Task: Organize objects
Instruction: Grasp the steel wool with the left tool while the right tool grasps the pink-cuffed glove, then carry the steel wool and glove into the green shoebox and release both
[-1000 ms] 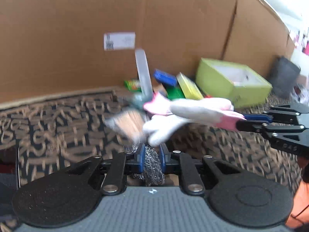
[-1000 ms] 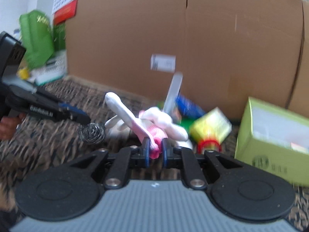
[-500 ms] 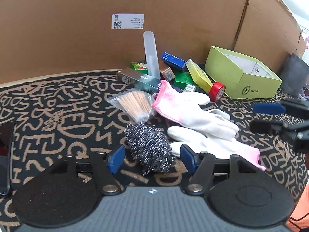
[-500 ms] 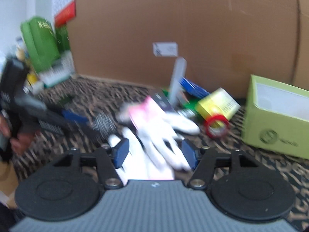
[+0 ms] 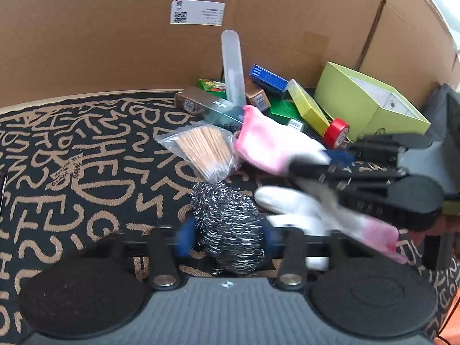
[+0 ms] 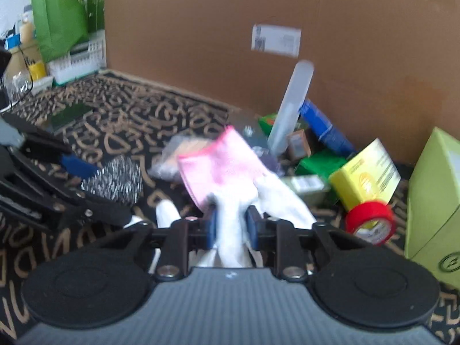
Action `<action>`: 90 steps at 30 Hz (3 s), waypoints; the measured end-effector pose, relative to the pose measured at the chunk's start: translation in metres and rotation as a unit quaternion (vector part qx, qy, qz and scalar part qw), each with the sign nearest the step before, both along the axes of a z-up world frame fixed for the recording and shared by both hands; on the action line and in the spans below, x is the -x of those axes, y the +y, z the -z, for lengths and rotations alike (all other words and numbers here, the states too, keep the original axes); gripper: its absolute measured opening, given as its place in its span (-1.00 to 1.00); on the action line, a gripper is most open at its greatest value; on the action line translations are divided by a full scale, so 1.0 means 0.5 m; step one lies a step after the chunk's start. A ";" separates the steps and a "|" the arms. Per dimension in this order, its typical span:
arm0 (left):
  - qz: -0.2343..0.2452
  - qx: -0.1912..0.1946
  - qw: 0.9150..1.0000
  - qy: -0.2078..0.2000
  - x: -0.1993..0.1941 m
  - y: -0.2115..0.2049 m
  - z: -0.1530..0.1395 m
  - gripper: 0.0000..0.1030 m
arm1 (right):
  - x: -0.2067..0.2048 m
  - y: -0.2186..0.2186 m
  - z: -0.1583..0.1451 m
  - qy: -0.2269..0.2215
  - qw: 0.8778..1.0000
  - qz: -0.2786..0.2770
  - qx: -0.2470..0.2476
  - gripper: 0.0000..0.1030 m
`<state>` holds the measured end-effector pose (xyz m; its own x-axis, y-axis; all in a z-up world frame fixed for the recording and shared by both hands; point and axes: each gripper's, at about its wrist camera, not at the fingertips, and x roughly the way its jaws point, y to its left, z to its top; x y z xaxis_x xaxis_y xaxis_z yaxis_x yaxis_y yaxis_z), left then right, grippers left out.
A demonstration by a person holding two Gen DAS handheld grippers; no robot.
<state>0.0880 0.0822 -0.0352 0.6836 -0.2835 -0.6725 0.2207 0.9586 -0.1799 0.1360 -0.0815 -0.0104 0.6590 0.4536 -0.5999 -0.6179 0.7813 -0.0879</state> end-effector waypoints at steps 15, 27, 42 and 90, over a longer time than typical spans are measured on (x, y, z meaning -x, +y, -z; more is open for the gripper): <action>0.024 -0.003 0.999 -0.037 0.016 -0.033 -0.058 -0.19 | 0.011 -0.105 -0.070 -0.021 0.997 0.065 -0.047 -0.70; 0.057 -0.008 0.998 -0.023 0.007 -0.079 -0.046 -0.19 | 0.039 -0.173 -0.047 -0.016 0.993 0.108 -0.035 -0.69; 0.071 -0.006 0.997 -0.022 0.006 -0.104 -0.045 -0.17 | -0.003 -0.178 -0.041 -0.031 0.989 0.145 -0.007 0.18; 0.188 0.109 0.970 -0.112 -0.332 -0.551 -0.172 -0.15 | -0.197 -0.556 -0.204 -0.205 0.910 0.361 0.026 -0.79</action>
